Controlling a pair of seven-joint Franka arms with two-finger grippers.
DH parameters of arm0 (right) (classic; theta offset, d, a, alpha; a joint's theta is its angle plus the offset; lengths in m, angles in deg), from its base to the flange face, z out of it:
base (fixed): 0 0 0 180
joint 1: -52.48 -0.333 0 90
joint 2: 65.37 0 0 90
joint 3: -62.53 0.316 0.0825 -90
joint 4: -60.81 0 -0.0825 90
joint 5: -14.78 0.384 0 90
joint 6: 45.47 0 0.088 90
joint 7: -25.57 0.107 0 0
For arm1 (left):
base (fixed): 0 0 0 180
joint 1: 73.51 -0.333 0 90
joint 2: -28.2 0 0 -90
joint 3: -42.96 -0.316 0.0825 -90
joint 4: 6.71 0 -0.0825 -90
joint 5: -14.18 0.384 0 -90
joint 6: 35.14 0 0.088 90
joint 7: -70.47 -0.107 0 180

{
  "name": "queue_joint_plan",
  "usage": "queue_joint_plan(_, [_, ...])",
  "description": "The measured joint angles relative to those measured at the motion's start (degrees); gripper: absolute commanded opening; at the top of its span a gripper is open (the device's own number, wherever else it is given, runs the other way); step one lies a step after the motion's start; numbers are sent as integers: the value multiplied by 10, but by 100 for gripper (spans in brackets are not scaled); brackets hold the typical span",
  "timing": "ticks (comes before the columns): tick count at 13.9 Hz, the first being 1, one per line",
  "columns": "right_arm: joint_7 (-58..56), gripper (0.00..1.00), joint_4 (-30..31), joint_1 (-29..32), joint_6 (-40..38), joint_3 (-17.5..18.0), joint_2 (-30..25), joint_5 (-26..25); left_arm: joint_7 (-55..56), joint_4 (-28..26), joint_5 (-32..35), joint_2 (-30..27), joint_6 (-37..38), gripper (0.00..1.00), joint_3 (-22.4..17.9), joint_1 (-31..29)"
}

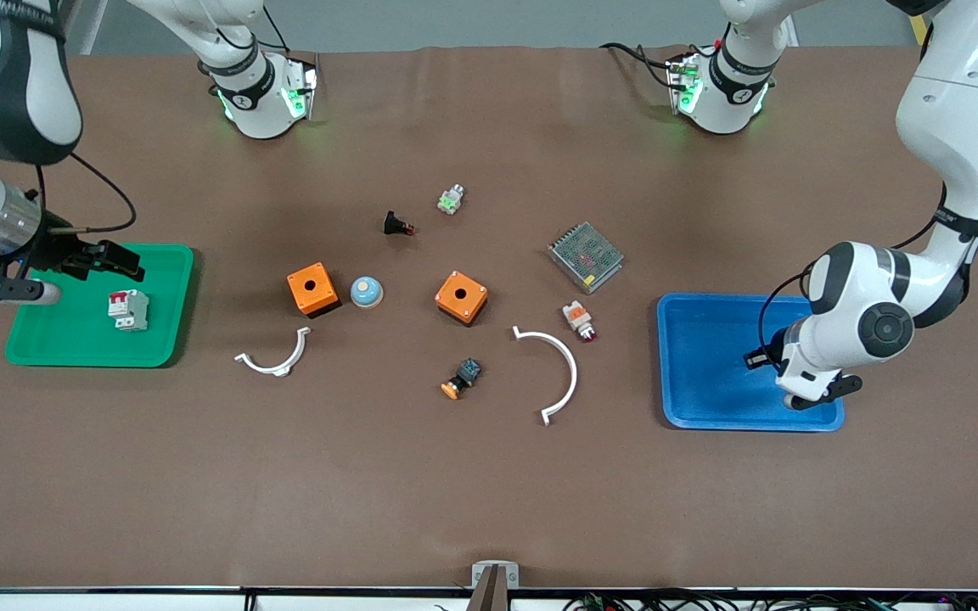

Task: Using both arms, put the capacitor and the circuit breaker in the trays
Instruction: 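Release the breaker in the green tray while the left gripper lowers the capacitor, then open the left gripper over the blue tray and raise both grippers away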

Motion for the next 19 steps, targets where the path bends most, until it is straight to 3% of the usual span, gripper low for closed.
queue_joint_plan(1, [17, 100, -15, -11, -19, 0, -7, 0, 0, 0, 2, 1, -1, 95, 1, 0])
queue_joint_plan(2, [35, 100, -35, -18, -40, 0, -11, 1, 0, 1, 3, 1, -2, 100, 1, 0])
queue_joint_plan(7, [69, 100, -110, -30, -81, 0, -11, 1, 0, 42, 6, -27, 4, 100, 9, 0])
queue_joint_plan(12, [84, 100, -113, -36, 12, 0, -5, 1, -64, 147, 6, -162, 195, 100, 48, -3])
queue_joint_plan(15, [84, 100, -122, -44, 11, 0, -5, -1, -116, 194, -38, -226, 298, 100, 55, -4])
queue_joint_plan(17, [83, 100, -154, -44, -32, -1, -6, -1, -160, 209, -76, -261, 326, 100, 47, -2])
queue_joint_plan(19, [83, 100, -200, -44, -94, -3, -6, -1, -194, 210, -123, -299, 361, 100, -16, 42])
